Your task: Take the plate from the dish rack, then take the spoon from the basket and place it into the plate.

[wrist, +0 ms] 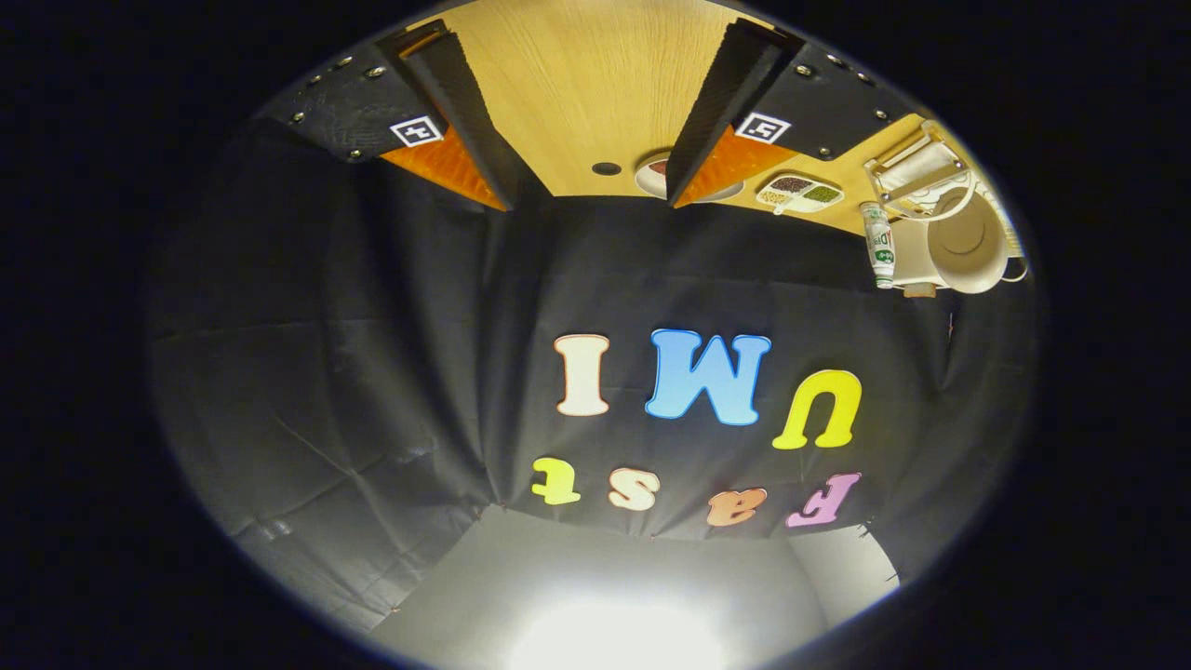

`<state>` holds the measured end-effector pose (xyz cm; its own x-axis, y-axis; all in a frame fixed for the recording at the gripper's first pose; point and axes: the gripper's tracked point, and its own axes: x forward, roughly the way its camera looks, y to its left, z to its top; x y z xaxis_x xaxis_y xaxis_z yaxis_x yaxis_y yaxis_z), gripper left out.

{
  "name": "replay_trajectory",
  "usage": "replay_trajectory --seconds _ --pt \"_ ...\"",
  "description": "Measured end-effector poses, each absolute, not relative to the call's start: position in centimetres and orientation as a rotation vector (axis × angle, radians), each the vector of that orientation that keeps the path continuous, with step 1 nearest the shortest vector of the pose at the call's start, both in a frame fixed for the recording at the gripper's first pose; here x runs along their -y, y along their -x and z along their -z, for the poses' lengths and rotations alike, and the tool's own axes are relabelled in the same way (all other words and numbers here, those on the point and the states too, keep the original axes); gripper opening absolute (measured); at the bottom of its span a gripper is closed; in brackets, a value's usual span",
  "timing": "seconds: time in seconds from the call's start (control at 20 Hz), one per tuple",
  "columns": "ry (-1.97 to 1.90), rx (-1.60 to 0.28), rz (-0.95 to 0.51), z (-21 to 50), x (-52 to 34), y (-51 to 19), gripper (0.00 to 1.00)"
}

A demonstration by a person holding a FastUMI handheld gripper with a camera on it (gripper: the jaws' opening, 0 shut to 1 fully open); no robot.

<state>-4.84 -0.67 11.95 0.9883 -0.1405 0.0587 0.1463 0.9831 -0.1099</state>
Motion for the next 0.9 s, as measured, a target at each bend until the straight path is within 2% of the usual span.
replay_trajectory --seconds 0.2,0.4,0.6,0.9 --pt "0.14 0.044 0.176 -16.3 -2.3 9.3 0.98" --pt "0.122 0.051 0.128 -19.2 -8.7 11.6 0.98" --pt "0.088 0.054 0.061 -21.1 -16.7 12.3 0.98" --pt "0.093 -0.005 0.042 -20.8 -26.9 11.9 0.98"
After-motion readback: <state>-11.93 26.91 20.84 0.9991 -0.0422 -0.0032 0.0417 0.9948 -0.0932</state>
